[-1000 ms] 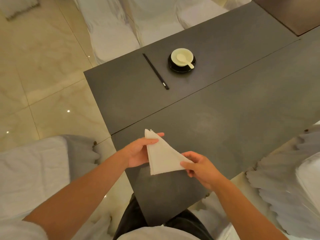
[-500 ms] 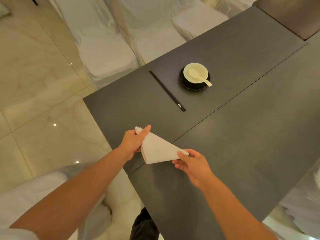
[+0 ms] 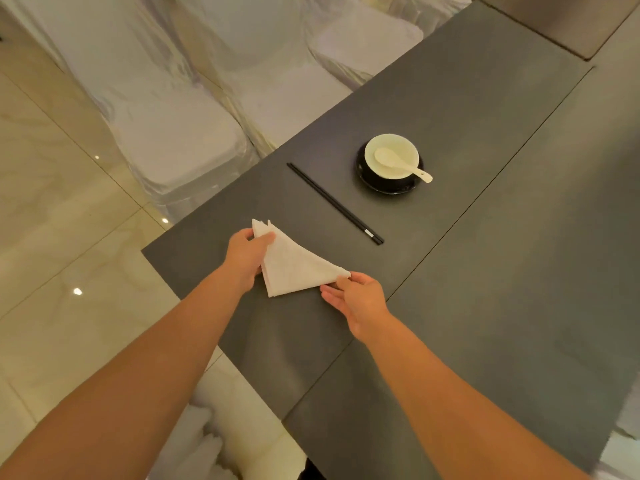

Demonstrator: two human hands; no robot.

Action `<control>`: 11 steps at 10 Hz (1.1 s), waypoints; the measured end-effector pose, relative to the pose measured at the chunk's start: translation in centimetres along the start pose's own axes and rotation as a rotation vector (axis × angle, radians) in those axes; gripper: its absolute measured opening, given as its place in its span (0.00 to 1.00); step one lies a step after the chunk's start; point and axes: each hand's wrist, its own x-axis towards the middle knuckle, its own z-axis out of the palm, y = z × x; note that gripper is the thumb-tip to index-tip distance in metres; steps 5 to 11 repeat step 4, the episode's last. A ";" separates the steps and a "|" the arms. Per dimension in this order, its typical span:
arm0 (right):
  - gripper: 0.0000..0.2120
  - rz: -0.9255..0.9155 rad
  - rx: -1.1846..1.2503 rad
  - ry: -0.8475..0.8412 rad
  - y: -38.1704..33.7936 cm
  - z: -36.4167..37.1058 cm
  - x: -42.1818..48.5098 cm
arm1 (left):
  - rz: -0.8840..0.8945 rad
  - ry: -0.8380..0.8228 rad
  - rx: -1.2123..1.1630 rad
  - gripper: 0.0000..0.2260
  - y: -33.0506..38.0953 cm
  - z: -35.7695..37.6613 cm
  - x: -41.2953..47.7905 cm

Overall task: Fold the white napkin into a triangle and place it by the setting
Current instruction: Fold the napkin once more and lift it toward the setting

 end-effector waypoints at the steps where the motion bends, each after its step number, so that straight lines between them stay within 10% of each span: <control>1: 0.13 -0.009 -0.031 0.021 0.0 0.6 0.3 | 0.036 0.016 -0.010 0.12 0.2 0.6 0.4; 4: 0.23 0.036 -0.178 0.042 -0.5 -0.9 -4.0 | 0.158 0.067 0.452 0.24 1.3 1.7 -4.3; 11: 0.23 0.036 -0.178 0.042 -0.5 -0.9 -4.0 | 0.158 0.067 0.452 0.24 1.3 1.7 -4.3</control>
